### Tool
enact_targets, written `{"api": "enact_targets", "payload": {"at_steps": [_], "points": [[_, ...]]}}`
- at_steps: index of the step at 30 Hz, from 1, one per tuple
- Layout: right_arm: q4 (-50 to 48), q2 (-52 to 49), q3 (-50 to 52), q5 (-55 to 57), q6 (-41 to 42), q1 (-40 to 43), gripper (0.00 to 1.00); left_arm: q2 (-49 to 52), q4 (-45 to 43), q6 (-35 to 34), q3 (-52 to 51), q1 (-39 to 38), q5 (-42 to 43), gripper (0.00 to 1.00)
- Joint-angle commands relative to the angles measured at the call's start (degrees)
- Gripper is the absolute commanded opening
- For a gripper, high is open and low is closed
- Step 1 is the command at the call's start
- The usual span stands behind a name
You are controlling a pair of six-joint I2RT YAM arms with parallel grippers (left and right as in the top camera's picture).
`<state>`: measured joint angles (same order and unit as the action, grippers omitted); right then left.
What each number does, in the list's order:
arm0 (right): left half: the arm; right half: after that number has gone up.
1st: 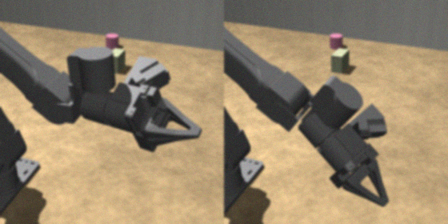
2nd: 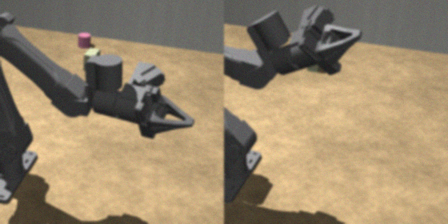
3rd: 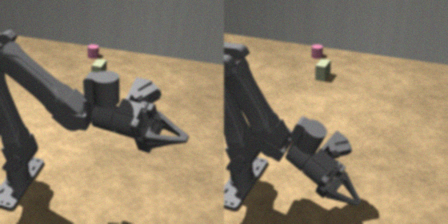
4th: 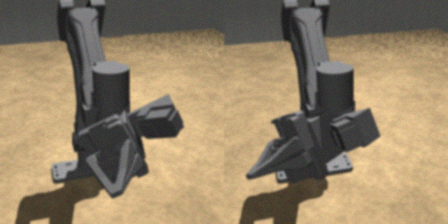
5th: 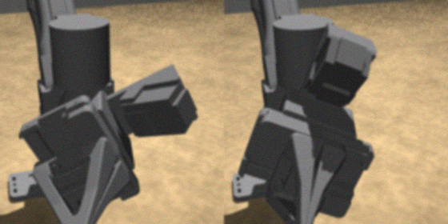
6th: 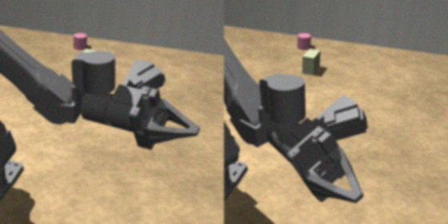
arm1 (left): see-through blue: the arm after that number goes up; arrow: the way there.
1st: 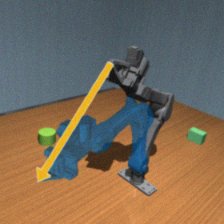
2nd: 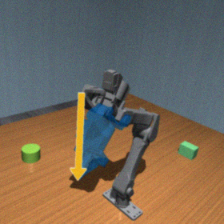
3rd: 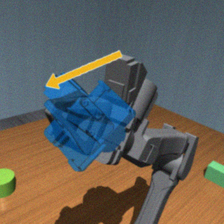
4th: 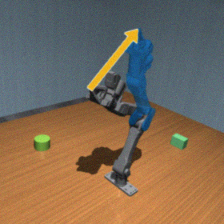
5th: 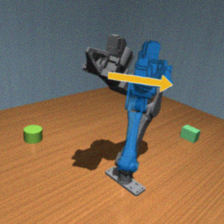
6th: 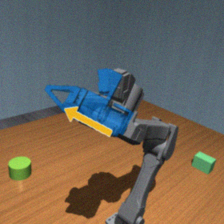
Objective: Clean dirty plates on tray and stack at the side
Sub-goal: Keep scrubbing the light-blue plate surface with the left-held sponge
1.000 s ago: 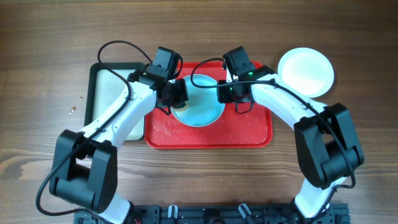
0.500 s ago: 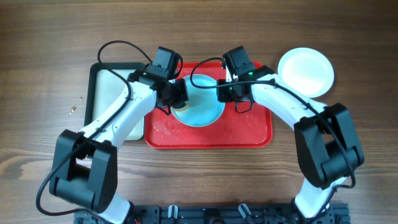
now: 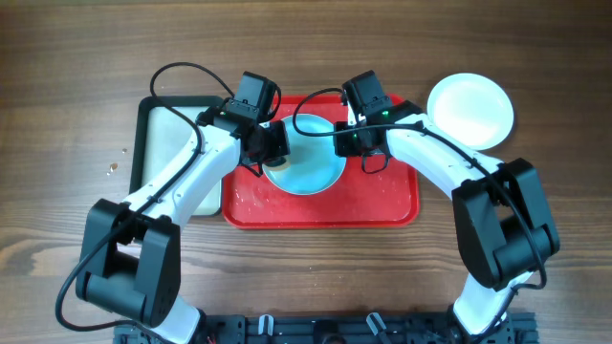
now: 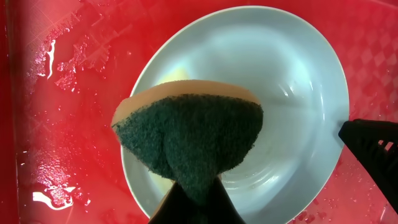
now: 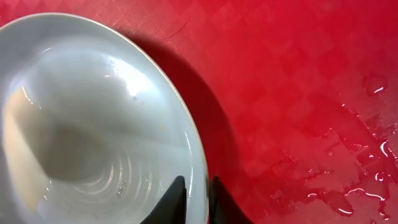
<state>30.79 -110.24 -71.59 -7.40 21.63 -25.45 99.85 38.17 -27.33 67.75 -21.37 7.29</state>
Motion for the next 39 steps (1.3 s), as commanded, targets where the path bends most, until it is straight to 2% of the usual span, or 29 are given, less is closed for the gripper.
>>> {"api": "enact_targets", "payload": {"at_steps": [1, 8, 11, 17, 34, 39], "points": [[-0.52, -0.20, 1.25, 1.27, 0.90, -0.35, 0.13, 0.46, -0.20, -0.57, -0.35, -0.28, -0.55, 0.04], [-3.17, -0.20, 3.08, 0.94, 1.53, -0.35, 0.12, 0.46, -0.22, -0.13, -0.35, -0.28, -0.57, 0.04], [-3.17, -0.20, 3.08, 0.96, 2.40, -0.35, 0.04, 0.46, -0.22, -0.07, -0.35, -0.28, -1.25, 0.04], [-3.48, -0.20, 3.08, -1.68, 2.56, -0.37, 0.04, 0.46, -0.63, 3.15, -0.37, -0.28, -4.44, 0.04], [-3.58, -0.20, 3.08, -1.68, 2.56, -0.37, 0.04, 0.79, -3.04, 4.39, -0.37, -2.54, -5.46, 0.04], [-3.58, -0.20, 3.08, -1.68, 2.56, -0.37, 0.04, 4.37, -4.76, 4.42, -0.37, -2.54, -5.46, 0.04]]}}
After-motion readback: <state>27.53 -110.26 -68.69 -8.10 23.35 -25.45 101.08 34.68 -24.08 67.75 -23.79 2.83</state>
